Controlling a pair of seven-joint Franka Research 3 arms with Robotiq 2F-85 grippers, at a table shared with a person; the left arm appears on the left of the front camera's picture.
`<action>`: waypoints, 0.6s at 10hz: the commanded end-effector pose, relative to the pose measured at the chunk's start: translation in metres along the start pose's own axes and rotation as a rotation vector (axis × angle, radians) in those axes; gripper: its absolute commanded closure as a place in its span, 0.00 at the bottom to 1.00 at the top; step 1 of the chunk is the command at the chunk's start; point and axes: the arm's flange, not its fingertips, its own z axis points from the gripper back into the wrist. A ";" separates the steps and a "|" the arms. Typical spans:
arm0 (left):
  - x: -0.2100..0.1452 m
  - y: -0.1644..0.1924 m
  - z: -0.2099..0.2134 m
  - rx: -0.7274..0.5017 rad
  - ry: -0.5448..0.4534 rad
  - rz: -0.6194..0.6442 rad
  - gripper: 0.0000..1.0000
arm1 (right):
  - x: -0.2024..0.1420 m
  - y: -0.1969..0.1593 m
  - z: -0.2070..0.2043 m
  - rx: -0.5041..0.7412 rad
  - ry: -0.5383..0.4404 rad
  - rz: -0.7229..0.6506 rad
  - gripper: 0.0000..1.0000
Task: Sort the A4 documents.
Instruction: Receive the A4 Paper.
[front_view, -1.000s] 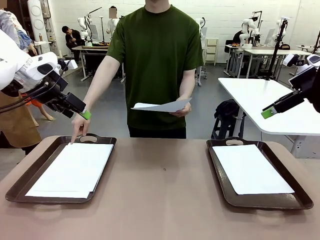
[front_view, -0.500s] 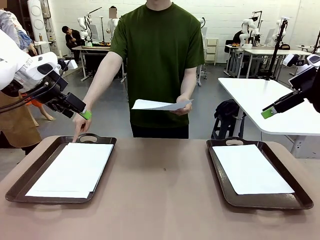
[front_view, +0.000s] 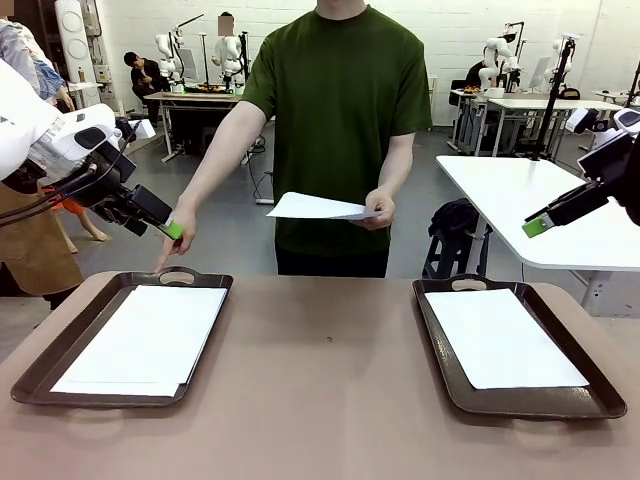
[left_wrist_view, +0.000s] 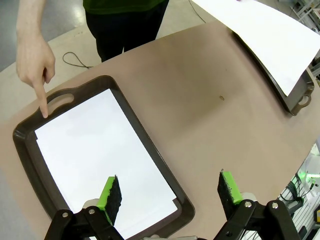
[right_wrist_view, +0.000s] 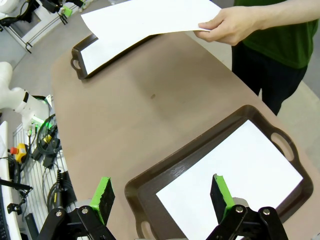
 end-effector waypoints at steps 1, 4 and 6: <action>0.000 0.000 0.000 0.000 0.000 0.000 0.00 | 0.001 0.000 -0.001 0.002 0.002 0.002 0.00; 0.010 0.021 -0.012 -0.273 -0.082 0.077 0.00 | 0.001 0.000 -0.001 0.002 0.002 0.002 0.00; 0.033 0.026 -0.035 -0.331 -0.149 0.127 0.00 | 0.001 0.000 -0.001 0.002 0.002 0.002 0.00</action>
